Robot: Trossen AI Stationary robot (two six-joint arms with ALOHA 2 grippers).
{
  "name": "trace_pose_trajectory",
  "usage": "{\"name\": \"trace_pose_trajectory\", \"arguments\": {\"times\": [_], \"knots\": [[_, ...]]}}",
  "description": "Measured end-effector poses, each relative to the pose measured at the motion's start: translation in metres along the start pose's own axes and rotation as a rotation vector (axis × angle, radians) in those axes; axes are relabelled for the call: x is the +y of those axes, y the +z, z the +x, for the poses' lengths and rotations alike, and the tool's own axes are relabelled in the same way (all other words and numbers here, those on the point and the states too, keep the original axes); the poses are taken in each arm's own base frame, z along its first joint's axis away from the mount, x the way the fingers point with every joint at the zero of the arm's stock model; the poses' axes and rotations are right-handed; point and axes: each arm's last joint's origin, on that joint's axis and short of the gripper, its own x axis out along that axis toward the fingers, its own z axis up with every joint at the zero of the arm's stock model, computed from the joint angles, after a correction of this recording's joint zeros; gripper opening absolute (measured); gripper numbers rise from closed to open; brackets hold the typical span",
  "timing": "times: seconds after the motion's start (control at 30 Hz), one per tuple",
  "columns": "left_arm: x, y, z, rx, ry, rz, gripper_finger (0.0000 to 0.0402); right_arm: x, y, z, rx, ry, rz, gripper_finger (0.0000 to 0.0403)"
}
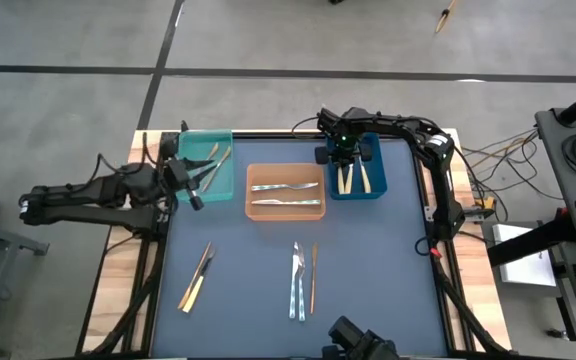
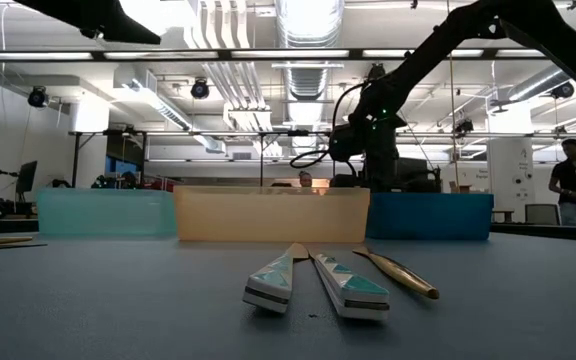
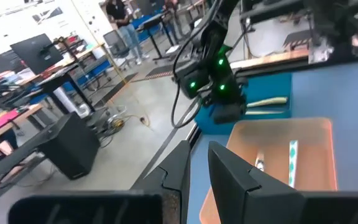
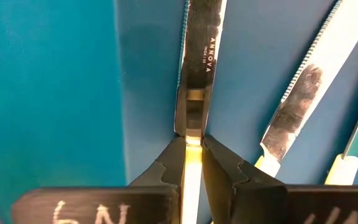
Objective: Sort silverware by color (type)
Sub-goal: Put the yellow knife into the blue bin
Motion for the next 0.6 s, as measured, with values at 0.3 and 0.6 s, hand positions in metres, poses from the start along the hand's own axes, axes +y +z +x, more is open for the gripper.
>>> {"name": "trace_pose_trajectory", "arguments": {"times": [0.3,0.6], "knots": [[0.0047,0.0009,-0.0081,-0.038,-0.007,-0.042,0.0040,0.0000,0.0001,0.0003,-0.001,-0.002,0.002,0.0028],[0.0044,0.0006,-0.0077,-0.034,-0.007,-0.040,0.0040,0.0000,0.0002,0.0003,-0.009,-0.007,0.008,0.0064]]}}
